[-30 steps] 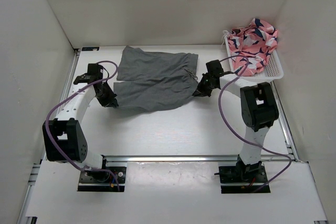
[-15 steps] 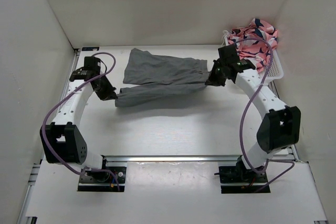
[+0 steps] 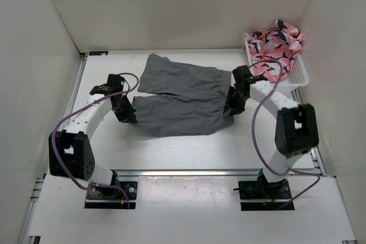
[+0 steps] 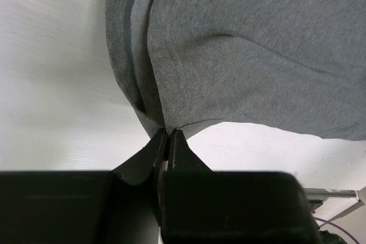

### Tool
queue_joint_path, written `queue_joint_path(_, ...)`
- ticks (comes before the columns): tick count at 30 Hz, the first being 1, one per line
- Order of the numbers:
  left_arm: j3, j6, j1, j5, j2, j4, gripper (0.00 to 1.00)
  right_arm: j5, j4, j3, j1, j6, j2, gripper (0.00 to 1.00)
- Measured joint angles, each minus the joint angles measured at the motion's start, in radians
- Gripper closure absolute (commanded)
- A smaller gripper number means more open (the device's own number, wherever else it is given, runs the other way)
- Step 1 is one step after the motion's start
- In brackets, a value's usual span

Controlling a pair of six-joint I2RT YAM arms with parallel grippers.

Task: Fold and stack the shorts
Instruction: Fold the shorts

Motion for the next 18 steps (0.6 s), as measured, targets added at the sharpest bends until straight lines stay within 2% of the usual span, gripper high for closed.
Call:
queue_joint_path(4, 0.001, -0.004, -0.007, -0.003, 0.002, 0.004, 0.9, 0.037, 0.04, -0.204, 0.0, 0.023, -0.24, 0.6)
queue_joint_path(8, 0.004, -0.006, -0.018, -0.007, 0.013, 0.005, 0.9, 0.021, 0.084, -0.381, -0.001, 0.058, -0.443, 0.55)
queue_joint_path(12, 0.006, -0.006, -0.027, -0.008, 0.025, 0.008, 0.9, -0.039, 0.176, -0.495, -0.001, 0.119, -0.421, 0.44)
queue_joint_path(18, 0.006, -0.006, -0.032, -0.012, 0.025, 0.009, 0.9, -0.106, 0.358, -0.545, -0.001, 0.204, -0.327, 0.47)
